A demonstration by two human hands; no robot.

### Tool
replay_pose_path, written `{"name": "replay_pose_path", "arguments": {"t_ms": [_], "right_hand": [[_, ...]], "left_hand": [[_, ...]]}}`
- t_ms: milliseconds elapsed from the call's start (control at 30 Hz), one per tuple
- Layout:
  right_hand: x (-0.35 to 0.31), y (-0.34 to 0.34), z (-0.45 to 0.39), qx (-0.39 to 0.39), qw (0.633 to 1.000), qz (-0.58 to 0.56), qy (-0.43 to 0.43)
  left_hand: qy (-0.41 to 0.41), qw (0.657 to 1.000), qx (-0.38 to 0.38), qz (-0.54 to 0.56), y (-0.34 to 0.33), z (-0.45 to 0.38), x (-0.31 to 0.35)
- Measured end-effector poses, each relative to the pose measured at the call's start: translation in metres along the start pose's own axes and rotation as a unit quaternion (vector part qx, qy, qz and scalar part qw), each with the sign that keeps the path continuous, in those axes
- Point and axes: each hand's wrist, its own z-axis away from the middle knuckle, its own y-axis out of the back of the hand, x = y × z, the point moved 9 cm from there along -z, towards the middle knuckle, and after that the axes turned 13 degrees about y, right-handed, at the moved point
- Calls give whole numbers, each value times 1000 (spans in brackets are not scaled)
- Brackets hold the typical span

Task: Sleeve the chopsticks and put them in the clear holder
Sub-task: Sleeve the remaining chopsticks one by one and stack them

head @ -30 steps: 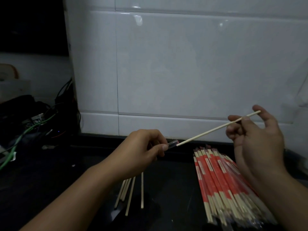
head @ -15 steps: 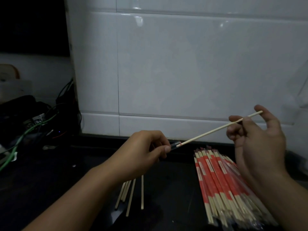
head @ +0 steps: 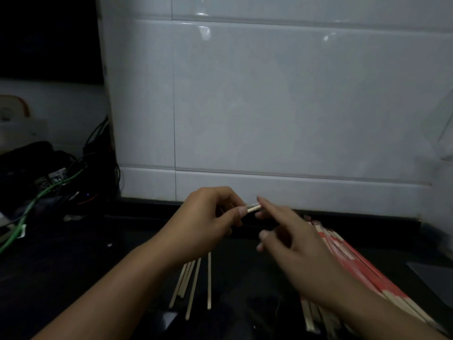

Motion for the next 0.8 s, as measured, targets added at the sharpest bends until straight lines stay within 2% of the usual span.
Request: {"name": "replay_pose_path", "arguments": {"t_ms": [33,100,167,233,300,367,600,800], "right_hand": [[5,-12,3,-27,999,-28,-30],[13,-18,7,-18,996,-45,-74],[8,-11,7,-12,999,19,-27],[-11,-24,7,-103,988,93,71],[-27,-57,18,-251,952,97,144],[-38,-81,27,-338,915,93,198],[-45,-84,27,-358,894,101,250],[-33,-82,22,-342,921,22,187]], "left_hand": [[1,1000,2,-4,1,0,-1],[7,1000,10,-3,4,-2,-3],[19,1000,20,9,9,-5,-8],[29,999,25,22,13,-7,-10],[37,998,25,40,14,-7,-11],[40,997,23,54,13,-6,-9],[50,995,10,88,13,-5,-8],[57,992,4,113,15,-5,-9]]}}
